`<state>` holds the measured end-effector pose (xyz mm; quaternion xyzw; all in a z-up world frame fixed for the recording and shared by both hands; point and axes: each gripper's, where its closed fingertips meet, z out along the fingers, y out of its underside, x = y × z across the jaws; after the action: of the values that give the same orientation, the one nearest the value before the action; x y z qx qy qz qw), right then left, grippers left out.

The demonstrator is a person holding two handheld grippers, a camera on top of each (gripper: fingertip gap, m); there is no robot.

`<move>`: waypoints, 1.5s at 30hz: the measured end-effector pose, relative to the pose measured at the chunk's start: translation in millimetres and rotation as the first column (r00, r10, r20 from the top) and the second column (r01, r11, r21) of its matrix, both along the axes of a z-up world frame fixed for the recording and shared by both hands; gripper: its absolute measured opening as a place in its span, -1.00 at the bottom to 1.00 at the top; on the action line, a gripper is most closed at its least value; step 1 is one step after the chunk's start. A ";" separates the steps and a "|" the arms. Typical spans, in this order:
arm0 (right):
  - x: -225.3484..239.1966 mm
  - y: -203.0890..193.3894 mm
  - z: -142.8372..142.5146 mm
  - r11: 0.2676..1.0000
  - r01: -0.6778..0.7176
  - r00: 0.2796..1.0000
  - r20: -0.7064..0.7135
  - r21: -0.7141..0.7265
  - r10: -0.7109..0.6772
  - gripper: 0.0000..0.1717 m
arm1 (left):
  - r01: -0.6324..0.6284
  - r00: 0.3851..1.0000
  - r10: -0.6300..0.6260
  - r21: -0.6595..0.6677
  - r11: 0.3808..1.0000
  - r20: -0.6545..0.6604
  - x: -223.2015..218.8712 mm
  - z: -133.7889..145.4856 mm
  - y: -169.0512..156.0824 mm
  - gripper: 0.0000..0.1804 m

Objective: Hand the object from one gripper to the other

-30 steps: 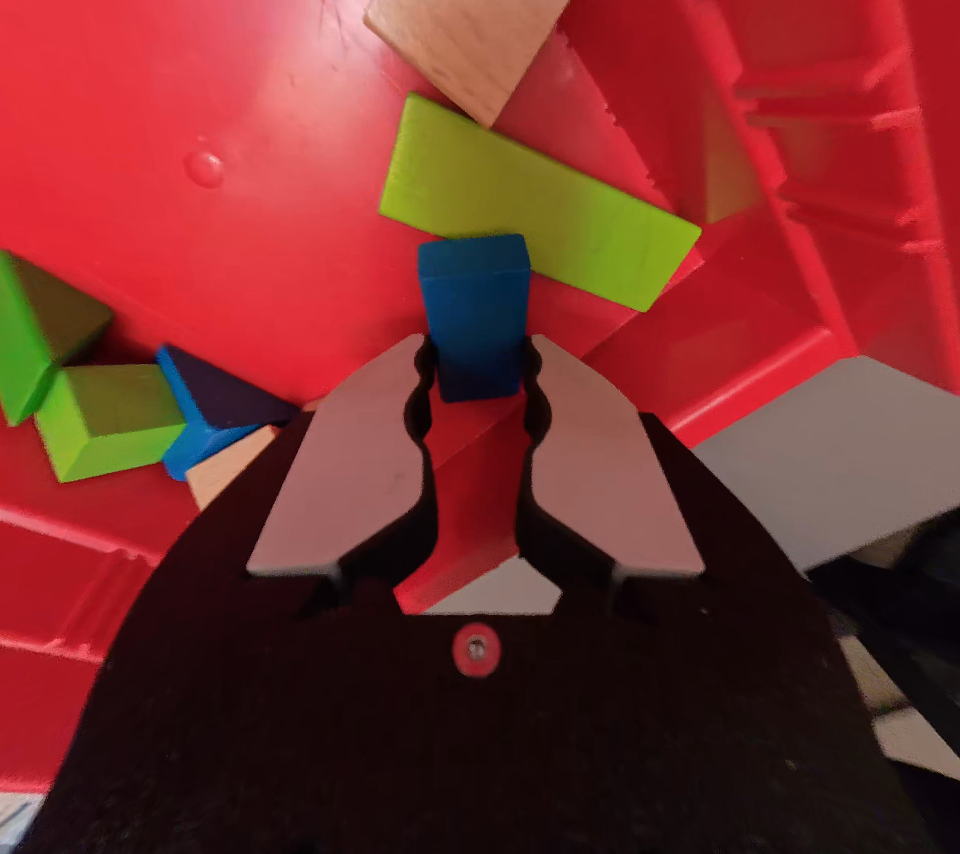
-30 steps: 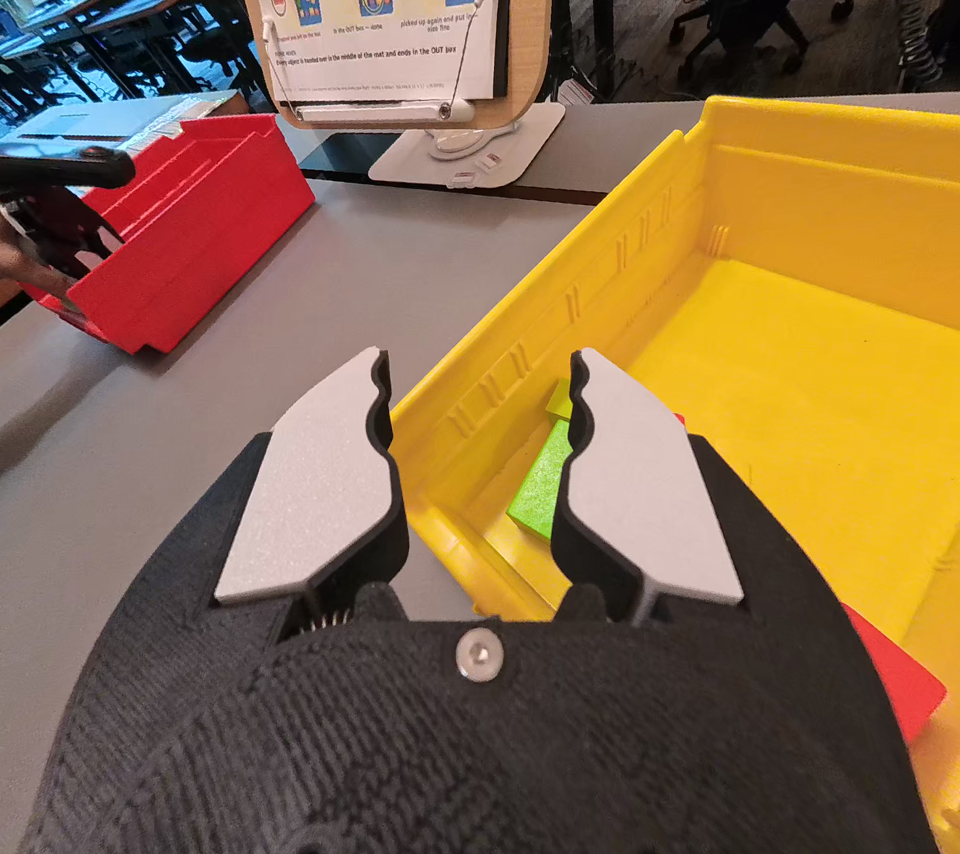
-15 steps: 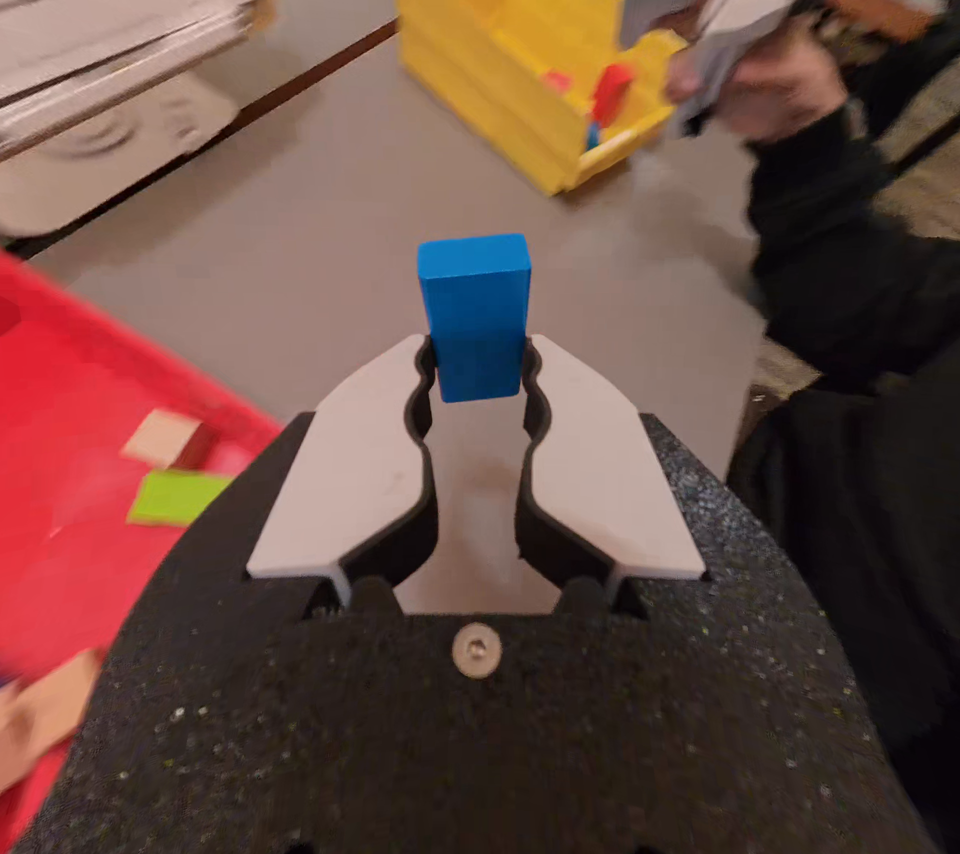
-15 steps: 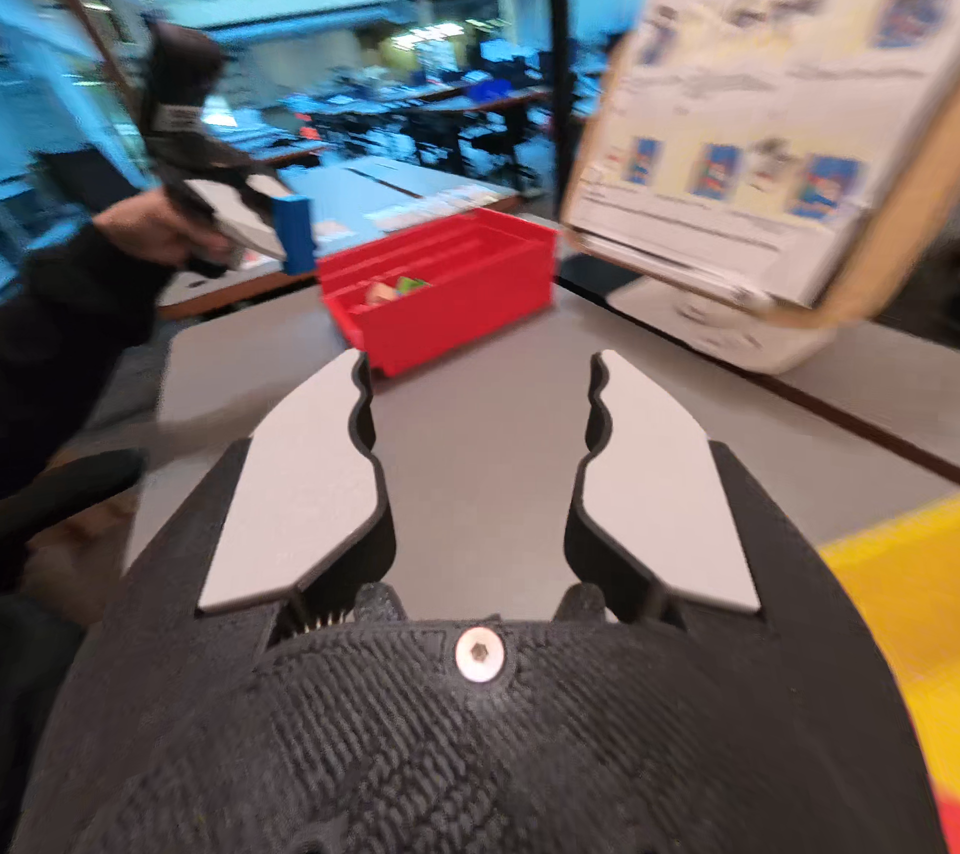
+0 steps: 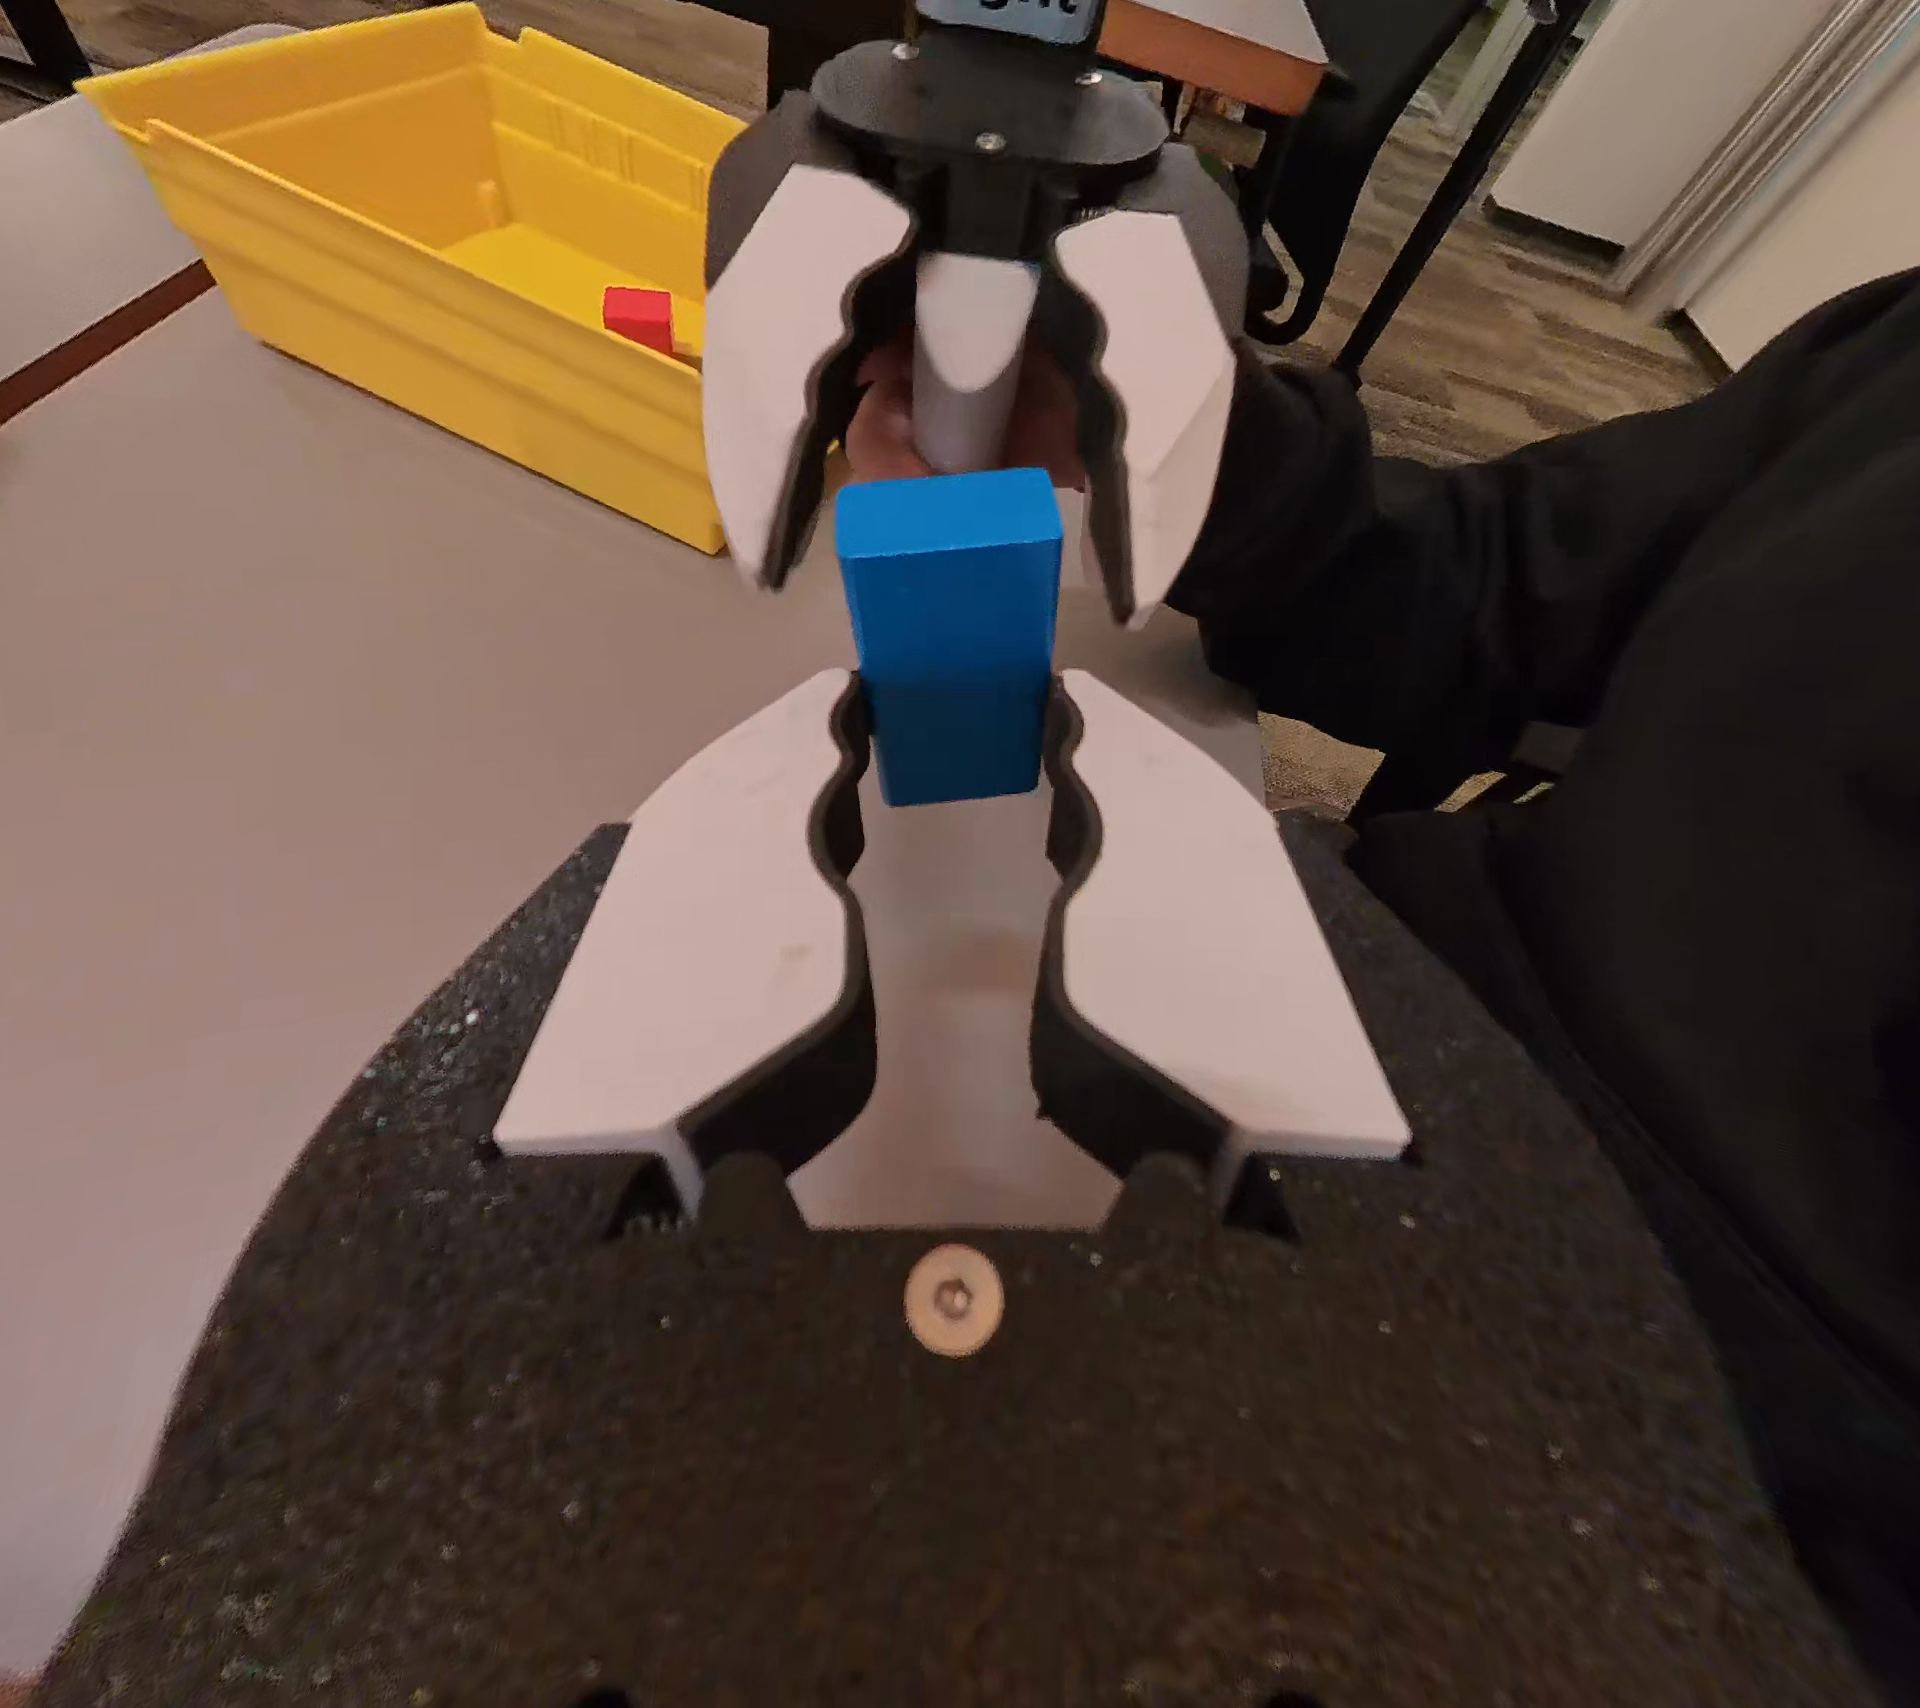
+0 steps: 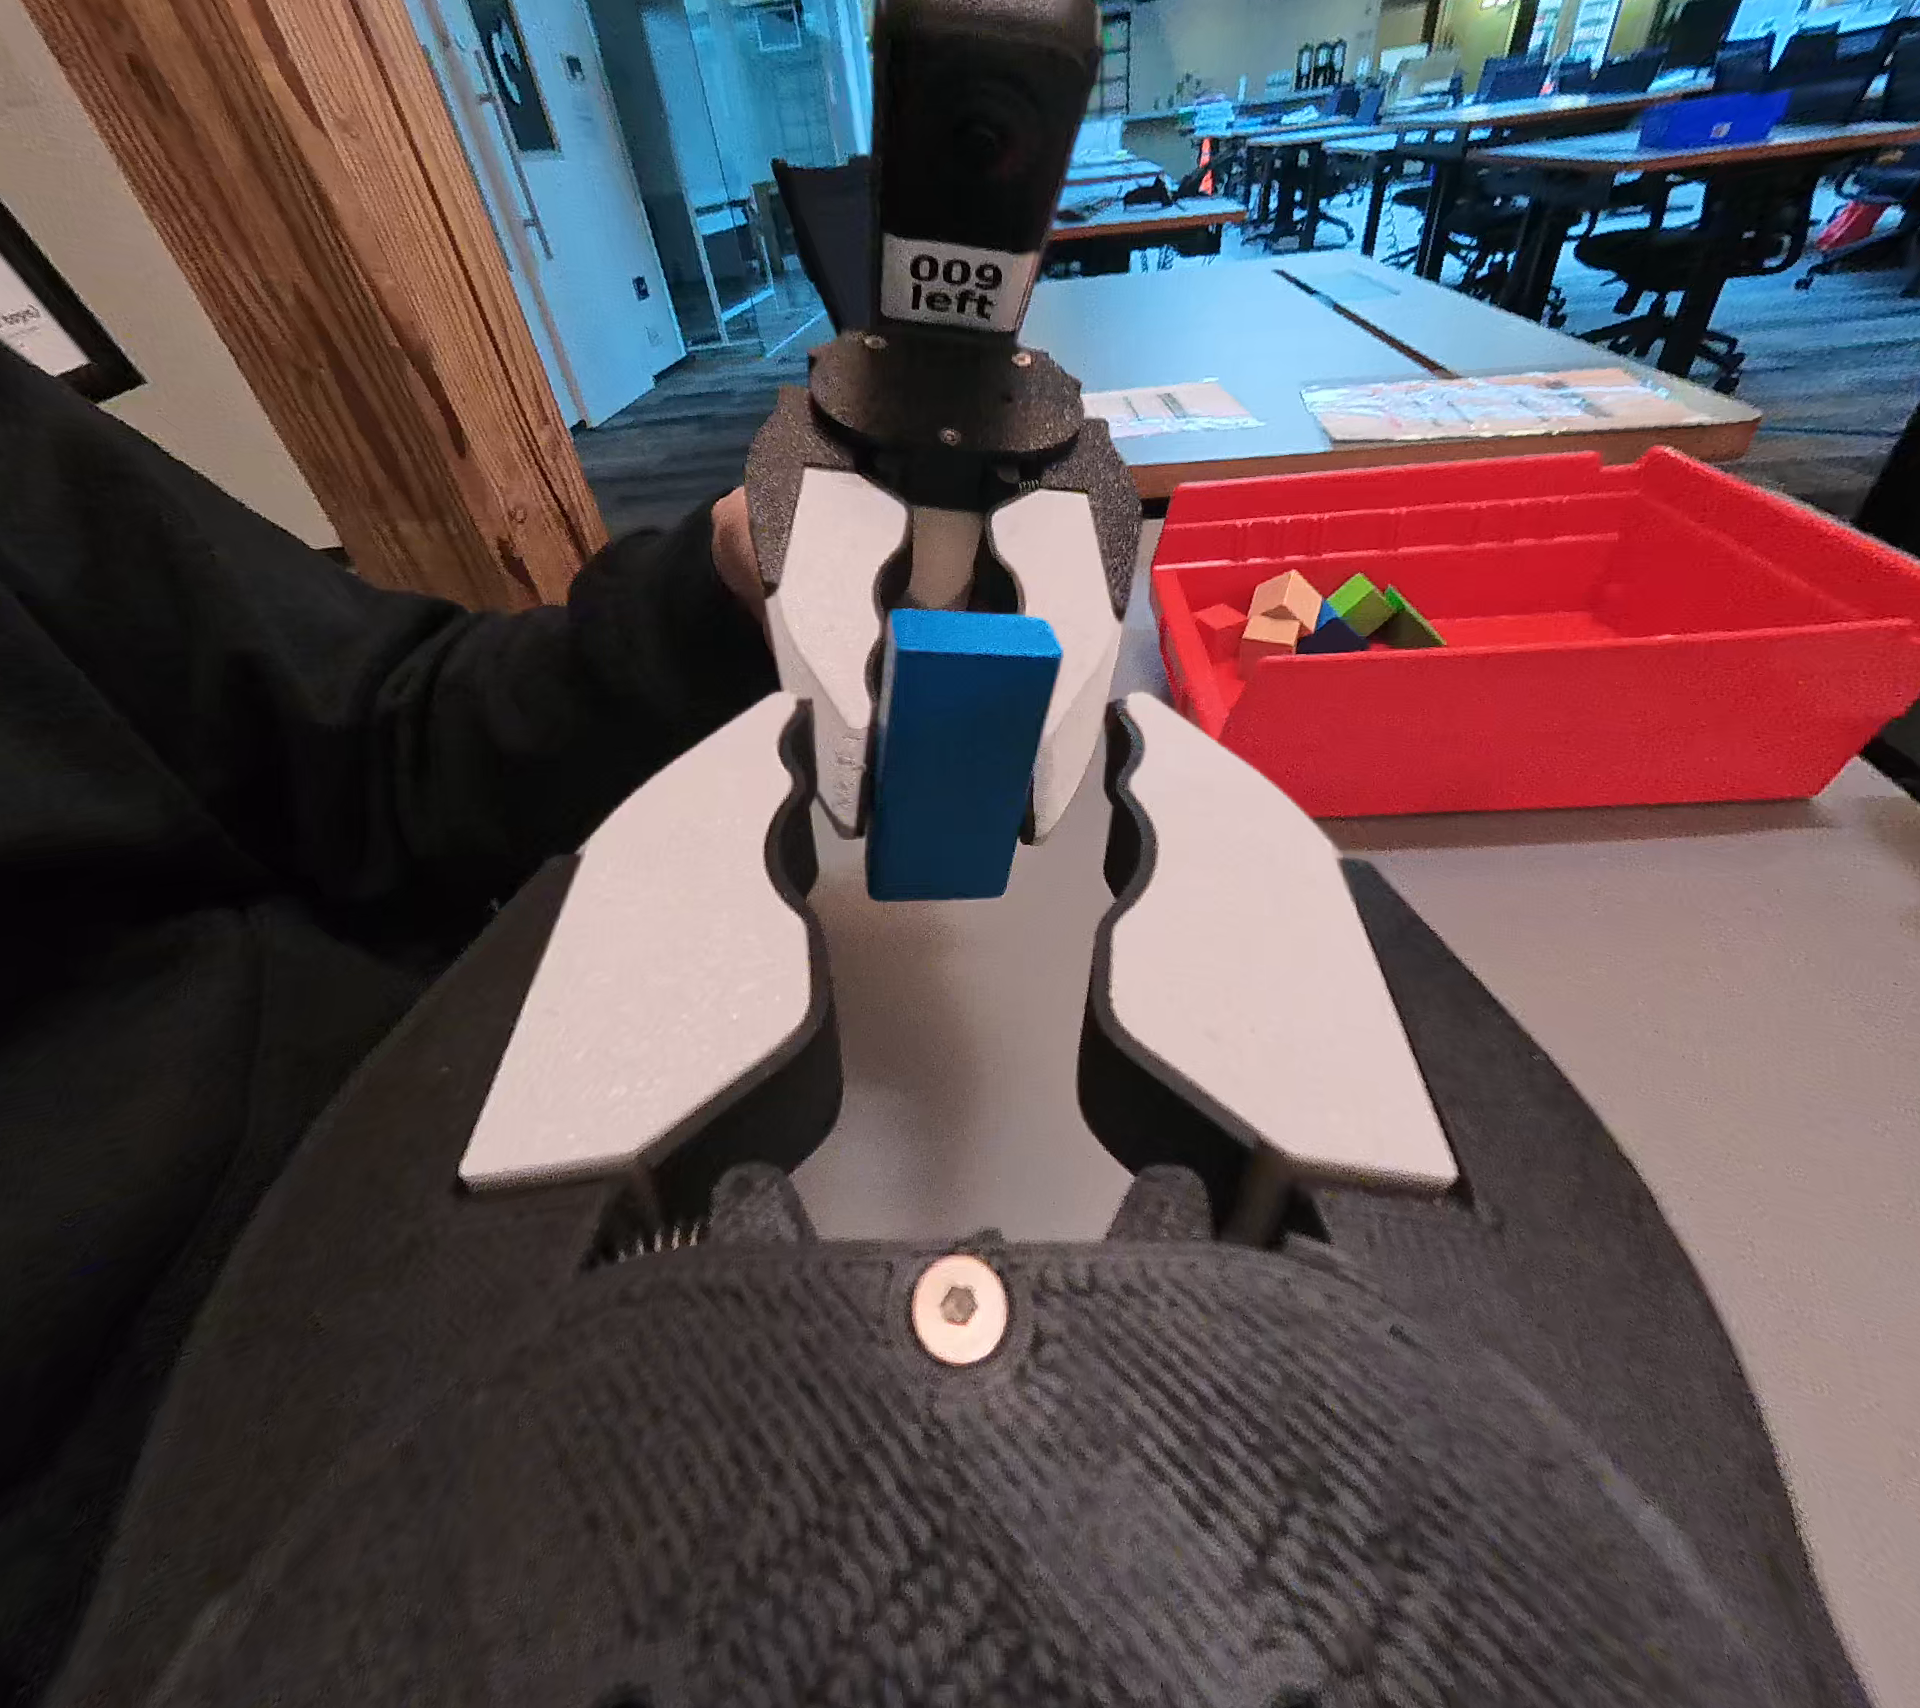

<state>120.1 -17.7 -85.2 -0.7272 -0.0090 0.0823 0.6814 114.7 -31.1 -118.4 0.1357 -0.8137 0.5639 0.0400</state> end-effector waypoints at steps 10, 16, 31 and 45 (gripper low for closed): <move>-2.4 7.1 -11.3 0.999 -0.028 0.999 -0.031 -0.045 0.026 -0.61 | -0.053 0.997 0.051 0.032 0.998 0.052 4.8 -6.7 -3.5 -0.65; 63.0 -36.5 -13.1 0.942 0.325 0.943 -0.050 -0.087 -0.330 -0.61 | -0.324 0.942 0.323 0.004 0.946 0.097 38.8 -17.2 8.1 -0.41; 141.5 -326.9 -113.4 0.133 0.769 0.271 0.131 -0.626 -0.954 -0.62 | -0.376 0.926 0.374 -0.025 0.926 -0.049 46.6 -60.2 11.9 -0.43; 140.1 -305.7 -107.8 0.164 0.760 0.368 0.209 -0.628 -0.906 -0.18 | -0.430 0.902 0.429 -0.027 0.902 -0.041 52.2 -57.6 29.2 -0.41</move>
<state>260.2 -323.4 -193.0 -0.7749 0.4959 -0.2323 0.3156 166.9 -1.8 -175.9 0.3206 -0.7527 0.5709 -0.0689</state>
